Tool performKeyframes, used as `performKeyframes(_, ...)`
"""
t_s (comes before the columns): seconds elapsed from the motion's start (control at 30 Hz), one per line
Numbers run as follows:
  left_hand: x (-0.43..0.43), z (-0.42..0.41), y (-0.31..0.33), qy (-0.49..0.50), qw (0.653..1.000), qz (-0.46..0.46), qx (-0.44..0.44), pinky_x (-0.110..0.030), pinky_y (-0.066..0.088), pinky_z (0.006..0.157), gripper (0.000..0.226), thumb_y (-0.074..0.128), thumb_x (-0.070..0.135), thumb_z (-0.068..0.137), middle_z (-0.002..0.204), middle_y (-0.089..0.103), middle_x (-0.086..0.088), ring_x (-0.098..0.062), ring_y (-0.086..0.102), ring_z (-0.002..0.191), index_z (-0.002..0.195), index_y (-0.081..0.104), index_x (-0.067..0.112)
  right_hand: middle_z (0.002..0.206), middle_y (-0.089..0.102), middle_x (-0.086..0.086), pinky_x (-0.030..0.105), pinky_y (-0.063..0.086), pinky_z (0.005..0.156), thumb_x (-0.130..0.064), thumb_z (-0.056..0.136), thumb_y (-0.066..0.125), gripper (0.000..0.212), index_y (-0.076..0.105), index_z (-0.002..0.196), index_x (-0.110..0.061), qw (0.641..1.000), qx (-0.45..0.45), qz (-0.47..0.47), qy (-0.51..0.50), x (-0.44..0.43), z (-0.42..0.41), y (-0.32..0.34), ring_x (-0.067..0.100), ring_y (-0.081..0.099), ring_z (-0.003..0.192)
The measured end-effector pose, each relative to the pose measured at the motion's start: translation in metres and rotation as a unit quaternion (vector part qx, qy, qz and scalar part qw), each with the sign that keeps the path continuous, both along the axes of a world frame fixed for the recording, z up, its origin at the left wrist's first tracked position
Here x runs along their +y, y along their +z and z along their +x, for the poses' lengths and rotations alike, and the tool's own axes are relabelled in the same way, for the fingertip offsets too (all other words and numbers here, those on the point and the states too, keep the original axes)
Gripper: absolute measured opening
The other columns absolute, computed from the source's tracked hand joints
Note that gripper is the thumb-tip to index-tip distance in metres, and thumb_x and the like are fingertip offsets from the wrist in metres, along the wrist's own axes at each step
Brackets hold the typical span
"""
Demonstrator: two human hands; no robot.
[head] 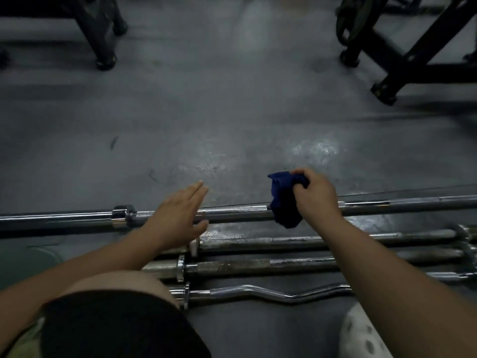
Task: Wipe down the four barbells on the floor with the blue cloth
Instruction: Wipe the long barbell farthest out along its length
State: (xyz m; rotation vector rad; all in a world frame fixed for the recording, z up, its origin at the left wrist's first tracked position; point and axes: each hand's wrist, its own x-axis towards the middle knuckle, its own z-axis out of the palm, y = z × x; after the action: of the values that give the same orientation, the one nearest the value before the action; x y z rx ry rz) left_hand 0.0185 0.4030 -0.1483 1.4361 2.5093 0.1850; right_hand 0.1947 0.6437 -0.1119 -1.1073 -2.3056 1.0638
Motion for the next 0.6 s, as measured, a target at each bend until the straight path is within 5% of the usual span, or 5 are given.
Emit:
performKeyframes(0.1, -0.015, 0.013, 0.032, 0.038, 0.999, 0.011, 0.011, -0.041, 0.025, 0.117, 0.086, 0.06, 0.048, 0.092, 0.167, 0.004, 0.003, -0.021, 0.017, 0.15, 0.159, 0.011, 0.022, 0.108, 0.064, 0.002, 0.023, 0.04, 0.075, -0.004, 0.085, 0.047, 0.034, 0.065, 0.101, -0.028, 0.999, 0.036, 0.004, 0.008, -0.002, 0.003, 0.03, 0.018, 0.058, 0.095)
performKeyframes(0.33, -0.049, 0.03, 0.082, 0.072, 0.996, -0.008, 0.048, -0.036, 0.02, 0.121, 0.088, 0.061, 0.048, 0.091, 0.166, 0.008, 0.0, -0.02, 0.015, 0.151, 0.159, 0.012, 0.021, 0.106, 0.063, -0.001, 0.021, 0.04, 0.067, -0.002, 0.085, 0.046, 0.035, 0.065, 0.1, -0.027, 0.996, 0.079, 0.0, 0.047, -0.006, 0.017, 0.063, 0.014, 0.056, 0.093)
performKeyframes(0.6, -0.046, -0.007, 0.064, -0.005, 0.995, -0.044, 0.089, -0.039, 0.021, 0.121, 0.086, 0.061, 0.048, 0.091, 0.166, 0.012, -0.002, -0.023, 0.021, 0.149, 0.158, 0.016, 0.02, 0.104, 0.064, 0.001, 0.019, 0.039, 0.065, -0.003, 0.085, 0.047, 0.034, 0.064, 0.096, -0.03, 0.998, 0.05, -0.005, 0.038, -0.007, -0.002, 0.021, 0.015, 0.056, 0.09)
